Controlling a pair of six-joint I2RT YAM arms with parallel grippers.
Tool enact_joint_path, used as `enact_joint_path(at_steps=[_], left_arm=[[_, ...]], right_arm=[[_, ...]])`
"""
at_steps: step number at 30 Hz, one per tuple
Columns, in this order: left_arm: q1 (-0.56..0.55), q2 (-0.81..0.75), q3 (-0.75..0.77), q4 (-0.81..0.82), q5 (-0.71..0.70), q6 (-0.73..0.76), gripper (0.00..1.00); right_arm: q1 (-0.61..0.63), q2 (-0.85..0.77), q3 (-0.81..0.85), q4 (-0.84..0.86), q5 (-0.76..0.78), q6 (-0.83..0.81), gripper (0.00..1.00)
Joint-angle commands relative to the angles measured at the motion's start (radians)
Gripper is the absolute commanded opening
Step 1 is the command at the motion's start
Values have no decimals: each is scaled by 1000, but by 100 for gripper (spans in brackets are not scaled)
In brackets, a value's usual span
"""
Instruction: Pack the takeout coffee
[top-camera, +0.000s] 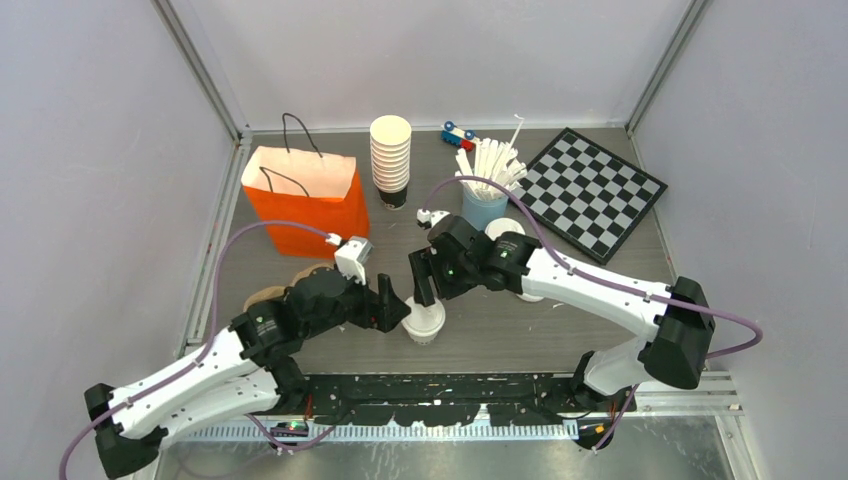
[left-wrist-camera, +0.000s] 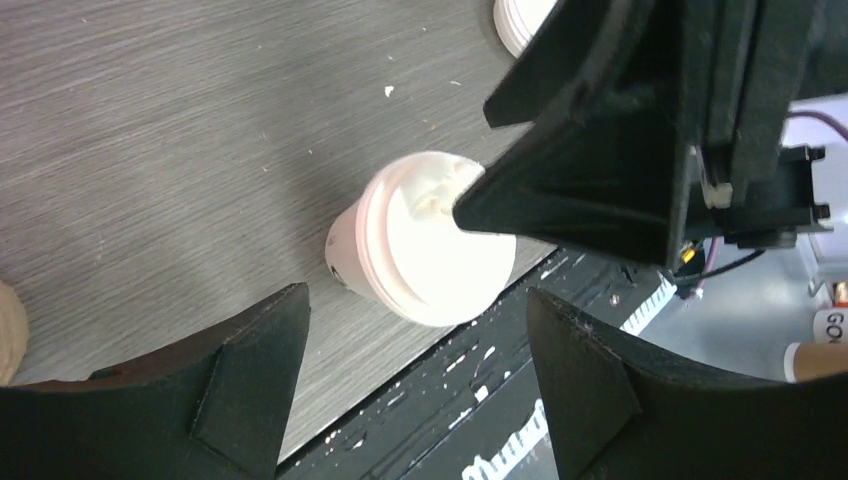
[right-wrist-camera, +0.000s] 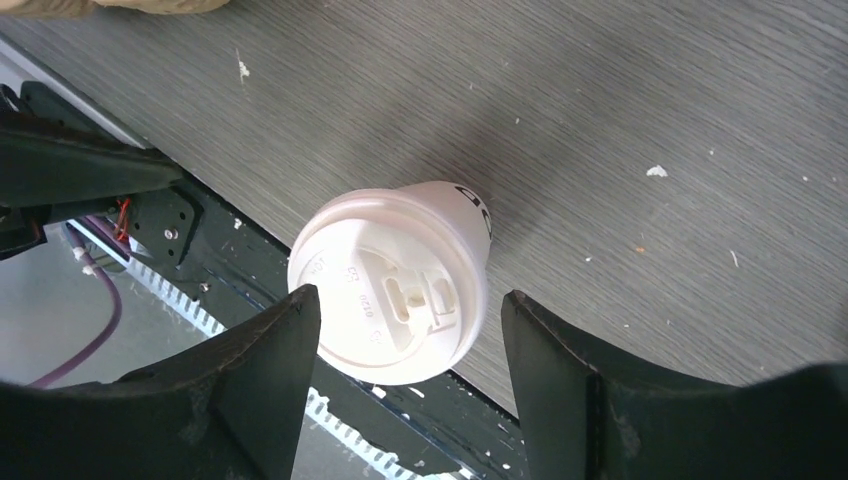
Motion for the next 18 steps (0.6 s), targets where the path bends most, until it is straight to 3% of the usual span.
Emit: enact_joint_path(at_steps=[1, 4, 18], left_arm=[[102, 42, -25, 143, 185, -56, 78], [163, 48, -48, 160, 241, -66, 75], [248, 66, -175, 249, 348, -92, 68]], right_arm=[[-13, -2, -26, 82, -29, -25, 69], [-24, -4, -55, 108, -50, -24, 66], [-38, 9, -180, 188, -88, -12, 60]])
